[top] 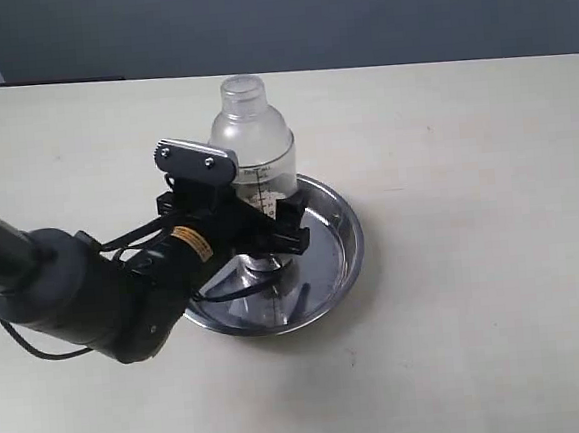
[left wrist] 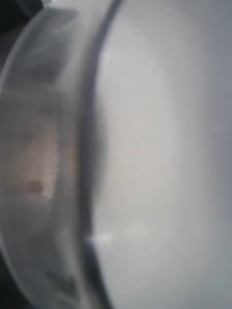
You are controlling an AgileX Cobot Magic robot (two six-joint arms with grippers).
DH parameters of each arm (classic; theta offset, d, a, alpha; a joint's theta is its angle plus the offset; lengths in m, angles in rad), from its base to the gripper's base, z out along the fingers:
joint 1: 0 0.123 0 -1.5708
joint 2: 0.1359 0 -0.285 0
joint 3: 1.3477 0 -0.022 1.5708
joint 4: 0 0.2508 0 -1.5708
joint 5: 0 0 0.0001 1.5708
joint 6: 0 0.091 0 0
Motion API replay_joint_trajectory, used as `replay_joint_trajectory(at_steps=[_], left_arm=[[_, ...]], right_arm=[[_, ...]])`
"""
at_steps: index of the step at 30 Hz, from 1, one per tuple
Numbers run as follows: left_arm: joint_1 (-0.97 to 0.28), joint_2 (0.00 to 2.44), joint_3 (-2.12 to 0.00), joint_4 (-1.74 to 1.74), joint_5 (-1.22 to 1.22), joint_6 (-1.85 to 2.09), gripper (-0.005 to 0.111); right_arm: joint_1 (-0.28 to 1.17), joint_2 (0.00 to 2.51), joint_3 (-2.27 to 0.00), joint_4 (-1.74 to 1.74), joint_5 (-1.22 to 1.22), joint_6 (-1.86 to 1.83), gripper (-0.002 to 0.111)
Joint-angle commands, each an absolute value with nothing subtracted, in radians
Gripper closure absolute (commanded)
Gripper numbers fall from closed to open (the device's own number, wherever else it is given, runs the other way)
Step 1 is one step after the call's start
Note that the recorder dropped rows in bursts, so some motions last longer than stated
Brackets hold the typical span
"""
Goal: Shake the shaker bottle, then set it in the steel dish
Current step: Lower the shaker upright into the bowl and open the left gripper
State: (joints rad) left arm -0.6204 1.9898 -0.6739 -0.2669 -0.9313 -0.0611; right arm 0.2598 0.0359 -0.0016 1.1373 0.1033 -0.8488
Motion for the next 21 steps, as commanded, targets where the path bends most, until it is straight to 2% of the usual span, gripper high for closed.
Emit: replay_joint_trajectory(at_steps=[1,2,4,6,14,21], left_arm=[[-0.620,1.961,-0.676,-0.306,-0.905,-0.106,0.065],[-0.620,1.961,-0.676,-0.311,-0.892,-0.104,0.046],[-0.620,1.958,-0.676,-0.317,-0.869,-0.098,0.020],[-0.620,1.933,-0.676,-0.280,-0.799,-0.098,0.008],[-0.620,1.813,-0.676,-0.223,-0.602,-0.094,0.008],[-0.620,1.634,-0.610,-0.223,-0.397,-0.094,0.001]], right_arm=[[0.259,0.032,0.000,1.131,0.100,-0.852,0.109],[0.259,0.032,0.000,1.131,0.100,-0.852,0.109],[0.259,0.032,0.000,1.131,0.100,-0.852,0.109],[0.259,0.032,0.000,1.131,0.100,-0.852,0.109],[0.259,0.032,0.000,1.131,0.100,-0.852,0.109],[0.259,0.032,0.000,1.138,0.095,-0.852,0.109]])
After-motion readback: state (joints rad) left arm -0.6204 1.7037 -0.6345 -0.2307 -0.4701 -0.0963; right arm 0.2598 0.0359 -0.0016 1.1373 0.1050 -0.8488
